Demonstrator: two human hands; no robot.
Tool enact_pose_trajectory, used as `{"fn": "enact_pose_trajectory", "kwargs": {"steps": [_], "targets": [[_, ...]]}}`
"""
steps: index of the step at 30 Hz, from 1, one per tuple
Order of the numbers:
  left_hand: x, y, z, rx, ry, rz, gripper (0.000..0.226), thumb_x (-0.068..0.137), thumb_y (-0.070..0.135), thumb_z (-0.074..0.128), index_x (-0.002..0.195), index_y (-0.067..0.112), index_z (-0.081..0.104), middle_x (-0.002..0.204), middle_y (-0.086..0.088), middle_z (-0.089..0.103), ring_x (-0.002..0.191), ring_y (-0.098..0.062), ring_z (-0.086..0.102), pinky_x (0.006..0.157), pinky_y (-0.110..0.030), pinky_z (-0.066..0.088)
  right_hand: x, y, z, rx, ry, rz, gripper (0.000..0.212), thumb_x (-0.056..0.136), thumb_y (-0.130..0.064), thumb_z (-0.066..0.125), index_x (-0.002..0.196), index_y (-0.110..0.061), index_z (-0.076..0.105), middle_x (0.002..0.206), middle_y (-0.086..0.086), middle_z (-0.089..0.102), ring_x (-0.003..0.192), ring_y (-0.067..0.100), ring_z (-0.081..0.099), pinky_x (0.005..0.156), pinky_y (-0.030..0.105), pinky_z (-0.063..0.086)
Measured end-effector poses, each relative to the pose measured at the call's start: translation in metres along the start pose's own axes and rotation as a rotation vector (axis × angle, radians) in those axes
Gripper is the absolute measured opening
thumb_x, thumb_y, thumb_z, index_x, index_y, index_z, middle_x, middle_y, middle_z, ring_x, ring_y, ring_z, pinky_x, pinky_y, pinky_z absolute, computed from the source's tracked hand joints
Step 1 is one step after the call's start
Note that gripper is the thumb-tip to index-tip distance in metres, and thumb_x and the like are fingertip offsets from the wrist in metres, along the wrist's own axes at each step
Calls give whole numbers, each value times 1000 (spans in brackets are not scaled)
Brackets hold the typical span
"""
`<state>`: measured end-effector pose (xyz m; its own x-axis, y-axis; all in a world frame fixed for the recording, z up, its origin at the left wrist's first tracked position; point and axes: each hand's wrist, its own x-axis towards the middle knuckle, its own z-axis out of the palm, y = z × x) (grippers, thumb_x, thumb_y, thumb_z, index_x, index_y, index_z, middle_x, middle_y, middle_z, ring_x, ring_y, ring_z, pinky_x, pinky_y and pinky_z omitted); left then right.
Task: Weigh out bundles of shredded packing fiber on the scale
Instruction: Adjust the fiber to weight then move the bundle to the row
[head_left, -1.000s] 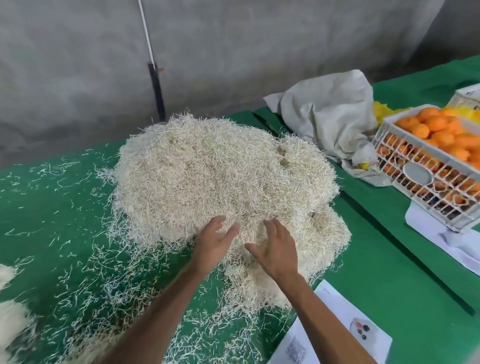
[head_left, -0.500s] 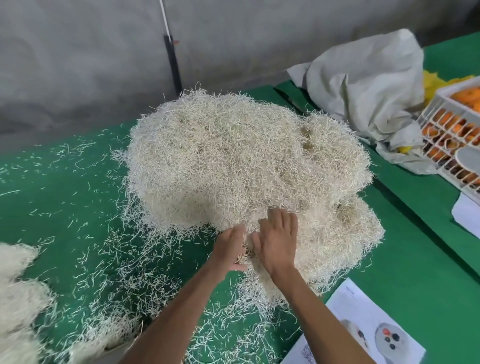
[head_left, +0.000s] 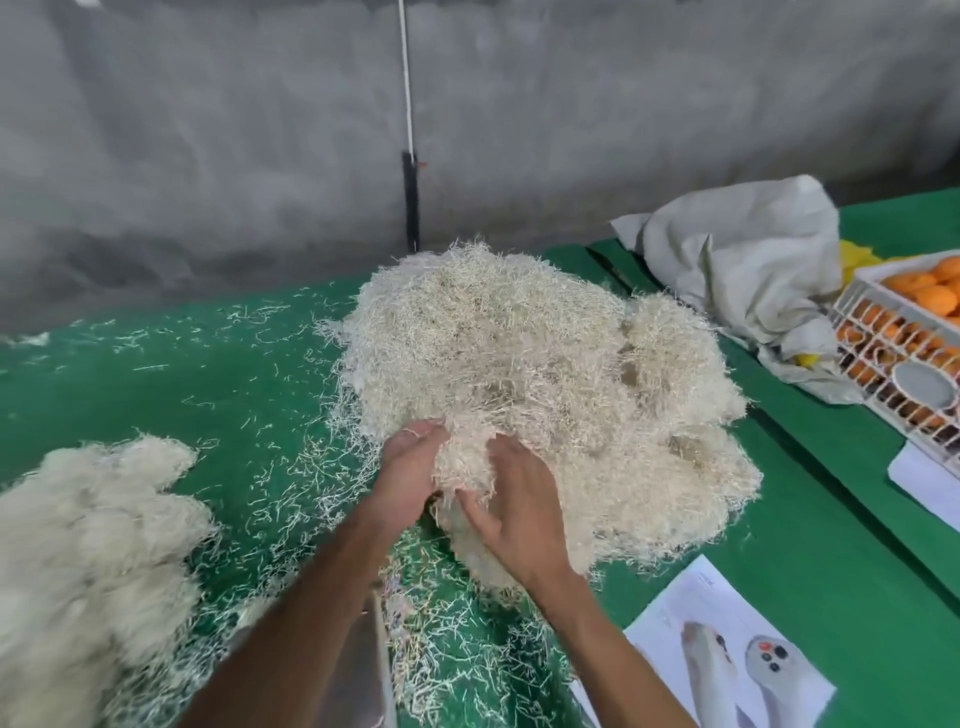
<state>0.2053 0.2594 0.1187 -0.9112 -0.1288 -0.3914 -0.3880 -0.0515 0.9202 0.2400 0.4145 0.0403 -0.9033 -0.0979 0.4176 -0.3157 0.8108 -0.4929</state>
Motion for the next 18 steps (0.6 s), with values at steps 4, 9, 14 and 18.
{"fn": "enact_pose_trajectory", "kwargs": {"steps": [4, 9, 14, 18], "targets": [[-22, 17, -38, 171, 145, 135, 16, 94, 23, 67, 103, 36, 65, 134, 2, 57, 84, -2, 57, 68, -18, 49, -22, 15, 0, -314, -278, 204, 79, 100, -65, 46, 160, -19, 23, 165, 7, 31, 155, 27, 21, 129, 47, 7], [-48, 27, -75, 167, 209, 164, 19, 93, 19, 69, 95, 37, 73, 140, -4, 59, 131, -36, 52, 111, -48, 41, -31, 1, -3, -359, -278, 226, 71, 100, -62, 46, 154, -18, 32, 163, 8, 34, 152, 28, 27, 128, 50, 18], [-68, 24, -84, 84, 186, 12, 28, 102, 19, 52, 120, 36, 65, 143, 0, 54, 132, -27, 50, 113, -49, 35, -20, -63, 5, -308, -181, 2, 97, 90, -79, 49, 156, -8, 35, 162, 18, 37, 151, 36, 32, 124, 48, 7], [-76, 20, -93, -11, 208, -17, 36, 105, 11, 42, 131, 27, 59, 152, 1, 44, 122, -16, 52, 110, -42, 41, -8, -101, 21, -252, -285, 21, 104, 87, -57, 72, 161, -6, 20, 167, 17, 26, 157, 35, 17, 128, 49, -1]]}}
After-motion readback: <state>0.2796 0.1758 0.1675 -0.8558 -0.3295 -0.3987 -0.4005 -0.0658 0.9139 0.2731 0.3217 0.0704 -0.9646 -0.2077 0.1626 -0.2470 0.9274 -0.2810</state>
